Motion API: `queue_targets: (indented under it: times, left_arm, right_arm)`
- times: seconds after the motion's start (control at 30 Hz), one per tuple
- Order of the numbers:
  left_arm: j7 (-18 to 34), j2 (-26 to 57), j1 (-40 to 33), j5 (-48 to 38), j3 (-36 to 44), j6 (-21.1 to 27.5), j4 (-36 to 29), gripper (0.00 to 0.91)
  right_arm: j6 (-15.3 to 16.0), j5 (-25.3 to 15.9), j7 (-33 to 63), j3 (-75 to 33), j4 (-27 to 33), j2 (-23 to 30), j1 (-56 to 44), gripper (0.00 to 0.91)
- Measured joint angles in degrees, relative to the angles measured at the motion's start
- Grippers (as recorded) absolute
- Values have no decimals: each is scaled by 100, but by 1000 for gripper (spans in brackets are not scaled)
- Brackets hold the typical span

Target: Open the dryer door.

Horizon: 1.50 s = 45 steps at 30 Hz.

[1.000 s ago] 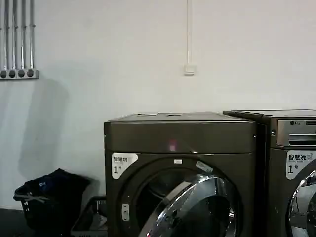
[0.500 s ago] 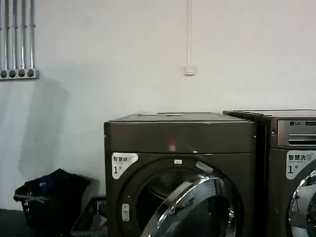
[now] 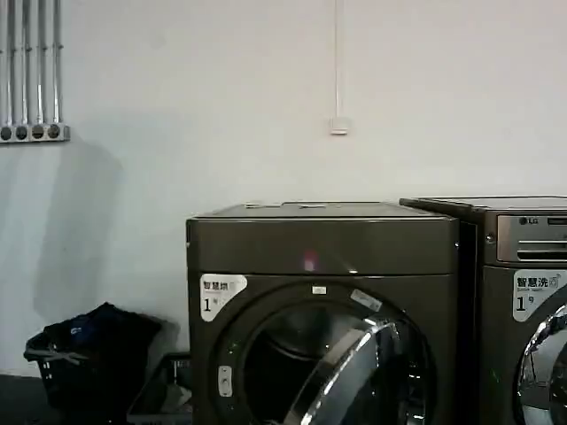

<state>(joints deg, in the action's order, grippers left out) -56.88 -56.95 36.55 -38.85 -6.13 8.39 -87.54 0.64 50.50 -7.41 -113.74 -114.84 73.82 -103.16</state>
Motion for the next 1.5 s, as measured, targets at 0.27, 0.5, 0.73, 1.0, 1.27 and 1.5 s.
queue_targets:
  times: [0.27,0.5,0.73,1.0,1.27,1.5]
  left_arm:
    - [197,-101,96,-24,246,-15,-301,907]
    - [317,-285,9,4,608,-25,-536,907]
    - [445,-483,-143,67,948,1,-585,907]
    - [517,-839,-473,112,1475,18,-387,907]
    - [643,-1344,-931,245,2117,-17,-70,907]
    - [663,-1964,-1304,304,2521,-39,389,907]
  right_arm:
    - [137,150,885,-1084,106,289,-170,907]
    - [194,117,1489,-1875,276,455,-319,907]
    - [-52,44,1547,-2436,499,568,-467,907]
    - [-38,102,1595,-2717,711,576,-570,907]
    - [-26,147,1621,-2970,956,533,-713,907]
    - [-25,190,1637,-3100,1225,522,-813,907]
